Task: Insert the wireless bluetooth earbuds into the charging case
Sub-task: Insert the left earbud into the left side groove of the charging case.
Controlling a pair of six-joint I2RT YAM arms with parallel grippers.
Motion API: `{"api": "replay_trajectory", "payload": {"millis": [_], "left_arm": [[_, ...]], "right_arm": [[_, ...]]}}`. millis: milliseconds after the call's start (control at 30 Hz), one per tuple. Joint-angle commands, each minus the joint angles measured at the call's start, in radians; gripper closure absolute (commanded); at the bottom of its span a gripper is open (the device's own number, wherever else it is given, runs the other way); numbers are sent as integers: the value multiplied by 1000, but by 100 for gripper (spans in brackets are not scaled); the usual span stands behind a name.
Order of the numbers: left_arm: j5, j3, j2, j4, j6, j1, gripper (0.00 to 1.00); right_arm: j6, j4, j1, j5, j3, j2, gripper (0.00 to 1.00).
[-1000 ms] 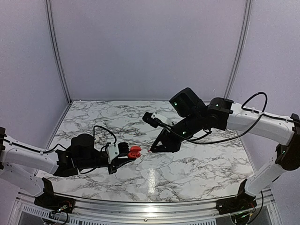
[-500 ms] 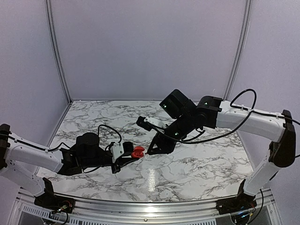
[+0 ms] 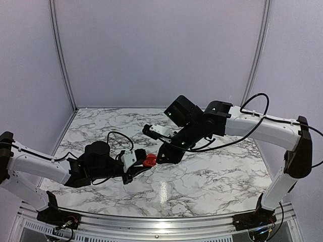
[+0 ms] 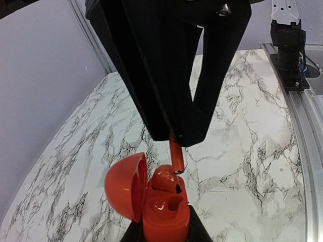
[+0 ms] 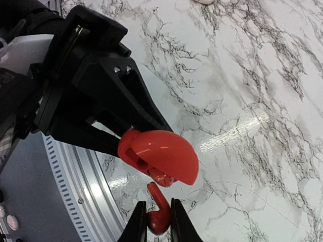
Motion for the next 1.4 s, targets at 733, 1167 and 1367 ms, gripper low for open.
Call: {"api": "replay_trajectory", "payload": {"millis": [733,1167,1367], "left_arm": [[-106,82,87,10,-8,-30,100],[-110,76,88,12,3,-36,100],[-110,69,80,17,1,-36,100]], "right_arm": [[21,-59,29,161,127,83,93],[5,-106,50,178,166,125,94],[0,-117,56,170,166,131,94]]}}
